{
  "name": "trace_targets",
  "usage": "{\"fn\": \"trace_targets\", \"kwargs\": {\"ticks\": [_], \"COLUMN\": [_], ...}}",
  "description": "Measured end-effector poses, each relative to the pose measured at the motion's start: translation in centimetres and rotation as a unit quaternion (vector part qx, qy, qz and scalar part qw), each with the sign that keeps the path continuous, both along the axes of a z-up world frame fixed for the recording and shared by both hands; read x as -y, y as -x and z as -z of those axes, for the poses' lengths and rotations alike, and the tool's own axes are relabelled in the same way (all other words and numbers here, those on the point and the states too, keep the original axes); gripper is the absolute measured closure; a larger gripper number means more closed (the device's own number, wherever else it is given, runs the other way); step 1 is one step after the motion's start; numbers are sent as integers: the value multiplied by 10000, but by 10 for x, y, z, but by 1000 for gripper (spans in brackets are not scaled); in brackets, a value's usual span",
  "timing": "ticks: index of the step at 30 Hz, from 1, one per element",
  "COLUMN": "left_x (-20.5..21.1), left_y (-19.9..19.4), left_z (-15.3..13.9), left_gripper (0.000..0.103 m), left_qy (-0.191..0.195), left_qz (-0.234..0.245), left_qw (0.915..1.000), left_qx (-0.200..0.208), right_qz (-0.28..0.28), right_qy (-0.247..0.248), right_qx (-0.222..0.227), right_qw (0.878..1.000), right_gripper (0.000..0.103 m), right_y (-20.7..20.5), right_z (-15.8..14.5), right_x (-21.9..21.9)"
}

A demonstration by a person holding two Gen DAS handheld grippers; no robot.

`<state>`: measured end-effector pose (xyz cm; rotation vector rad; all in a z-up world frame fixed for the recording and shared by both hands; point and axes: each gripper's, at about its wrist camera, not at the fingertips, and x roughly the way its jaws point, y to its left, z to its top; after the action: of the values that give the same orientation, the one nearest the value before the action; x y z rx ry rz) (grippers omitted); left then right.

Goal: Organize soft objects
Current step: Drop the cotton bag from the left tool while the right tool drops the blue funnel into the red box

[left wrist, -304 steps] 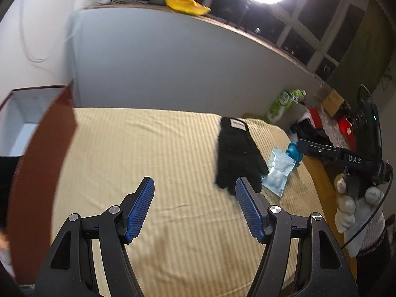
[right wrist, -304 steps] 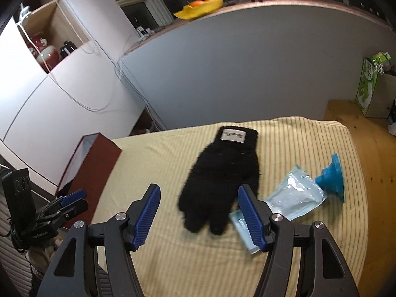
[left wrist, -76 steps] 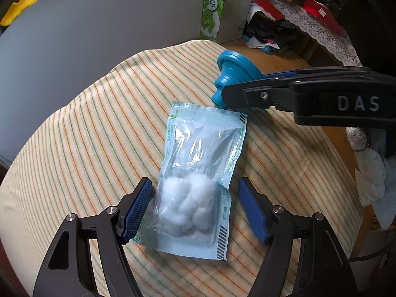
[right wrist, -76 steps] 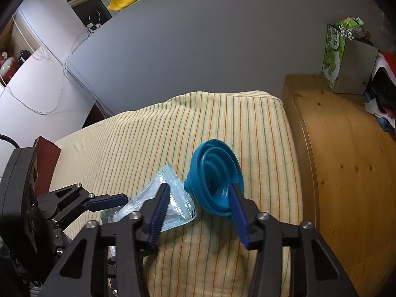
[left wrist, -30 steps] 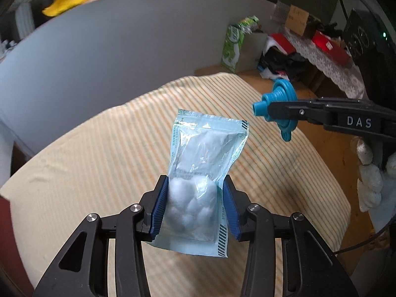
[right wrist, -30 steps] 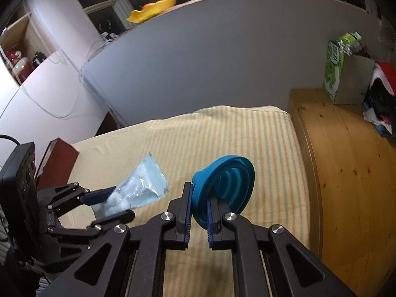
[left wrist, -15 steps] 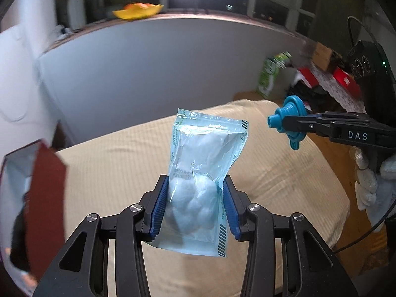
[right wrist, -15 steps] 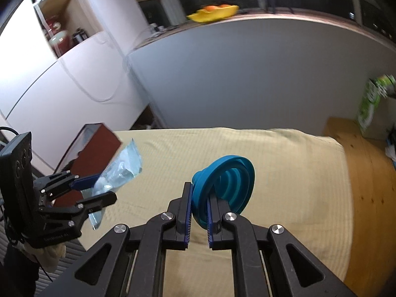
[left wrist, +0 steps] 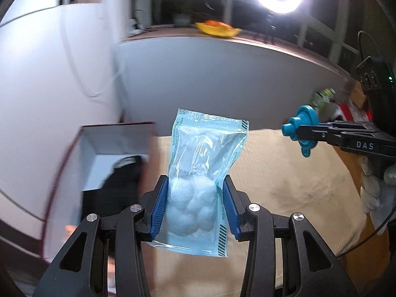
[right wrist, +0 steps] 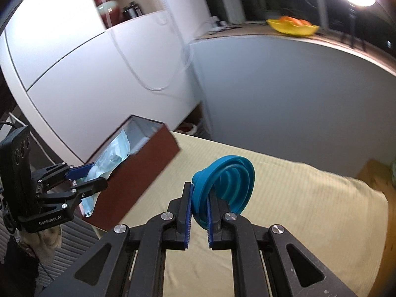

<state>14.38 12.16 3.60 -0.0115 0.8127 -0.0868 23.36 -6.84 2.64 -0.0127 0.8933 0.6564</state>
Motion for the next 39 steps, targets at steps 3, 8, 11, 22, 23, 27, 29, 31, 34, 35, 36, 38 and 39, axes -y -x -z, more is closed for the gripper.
{"fn": "trace_targets", "kwargs": {"ticks": [3, 8, 11, 22, 23, 27, 29, 31, 34, 35, 36, 38, 39], "left_x": [-30, -81, -104, -143, -145, -148, -149, -150, -151, -151, -151, -151, -152], "left_y": [2, 3, 0, -16, -18, -22, -26, -27, -29, -28, -29, -32, -32], "left_z": [-1, 5, 12, 31, 32, 39, 41, 43, 46, 46, 47, 47, 47], "left_gripper": [62, 62, 62, 62, 62, 62, 62, 62, 62, 62, 61, 59, 58], "left_qy": [2, -5, 21, 64, 64, 19, 0, -21, -45, -52, -52, -58, -73], "left_qz": [-260, -747, -957, -1284, -1289, -1313, -1323, -1331, -1335, -1337, -1341, -1334, -1338], "left_qw": [9997, 9972, 9954, 9913, 9912, 9906, 9904, 9903, 9901, 9900, 9899, 9899, 9898], "left_qx": [14, -16, -102, -285, -298, -382, -394, -408, -440, -447, -460, -479, -487], "right_qz": [-238, -522, -701, -1124, -1150, -1237, -1280, -1324, -1376, -1397, -1413, -1436, -1444], "right_qy": [29, 23, 63, 193, 214, 271, 311, 373, 423, 427, 438, 496, 510], "right_qx": [49, 54, 56, -111, -139, -237, -258, -280, -323, -347, -358, -348, -345], "right_qw": [9997, 9986, 9975, 9934, 9930, 9917, 9910, 9901, 9891, 9887, 9884, 9878, 9876], "right_gripper": [94, 94, 94, 94, 94, 94, 94, 94, 94, 94, 94, 94, 94], "right_y": [-6, -18, -25, -45, -47, -53, -54, -55, -56, -57, -56, -55, -56], "right_z": [-6, -8, -5, 18, 22, 33, 36, 40, 45, 47, 47, 49, 50], "right_x": [-40, -90, -124, -207, -214, -235, -241, -248, -253, -253, -255, -257, -259]}}
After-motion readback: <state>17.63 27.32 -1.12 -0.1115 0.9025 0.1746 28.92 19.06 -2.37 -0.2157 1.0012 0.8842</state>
